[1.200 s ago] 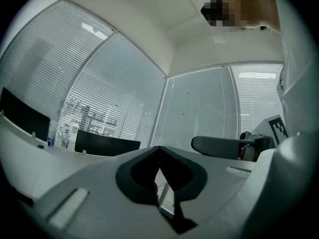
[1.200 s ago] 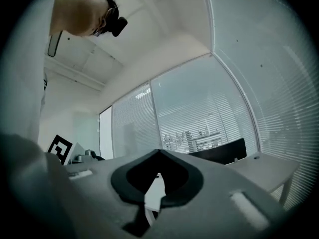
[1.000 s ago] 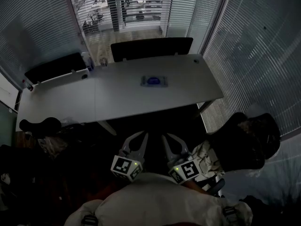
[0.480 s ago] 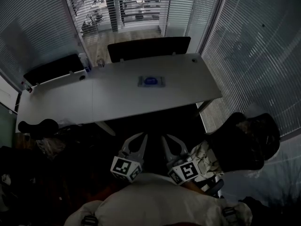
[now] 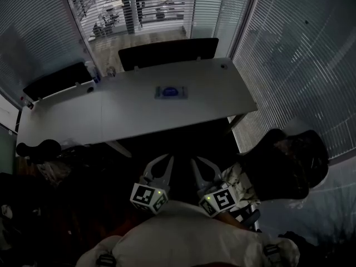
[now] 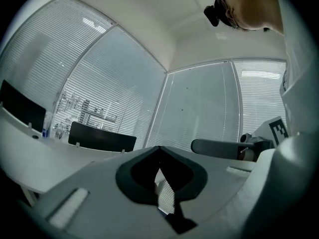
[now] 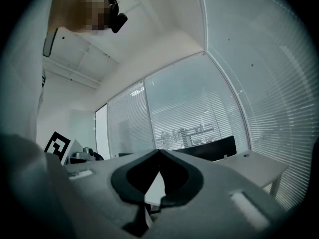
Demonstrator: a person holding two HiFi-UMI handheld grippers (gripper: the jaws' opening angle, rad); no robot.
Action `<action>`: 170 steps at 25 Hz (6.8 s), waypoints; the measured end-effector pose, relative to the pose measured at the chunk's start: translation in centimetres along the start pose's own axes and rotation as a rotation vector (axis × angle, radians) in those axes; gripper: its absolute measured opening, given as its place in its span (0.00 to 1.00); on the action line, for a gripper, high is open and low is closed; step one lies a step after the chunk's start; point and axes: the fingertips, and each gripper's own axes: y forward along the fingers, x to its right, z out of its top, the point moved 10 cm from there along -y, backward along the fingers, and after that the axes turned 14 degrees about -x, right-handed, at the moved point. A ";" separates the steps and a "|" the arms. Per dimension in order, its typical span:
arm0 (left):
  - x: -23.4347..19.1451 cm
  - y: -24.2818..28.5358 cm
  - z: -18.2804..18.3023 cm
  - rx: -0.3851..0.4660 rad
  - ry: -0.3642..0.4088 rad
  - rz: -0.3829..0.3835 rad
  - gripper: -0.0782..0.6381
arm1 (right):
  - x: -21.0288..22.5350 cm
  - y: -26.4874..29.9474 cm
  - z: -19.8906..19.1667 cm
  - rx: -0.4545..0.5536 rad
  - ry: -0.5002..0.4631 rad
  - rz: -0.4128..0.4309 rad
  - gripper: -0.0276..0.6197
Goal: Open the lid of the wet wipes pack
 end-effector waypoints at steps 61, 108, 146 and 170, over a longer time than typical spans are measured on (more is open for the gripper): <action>-28.3 21.6 10.6 -0.093 -0.001 0.033 0.11 | 12.8 34.8 8.9 -0.056 -0.062 -0.006 0.04; -34.3 31.9 3.7 -0.325 0.024 0.111 0.11 | 23.5 42.8 2.2 -0.314 -0.157 -0.026 0.05; -42.4 42.3 -11.6 -0.653 -0.063 0.239 0.11 | 29.4 55.1 -14.3 -0.707 -0.582 0.206 0.19; -43.3 44.2 -11.0 -0.731 -0.045 0.248 0.11 | 29.4 57.7 -16.8 -0.855 -0.734 0.278 0.22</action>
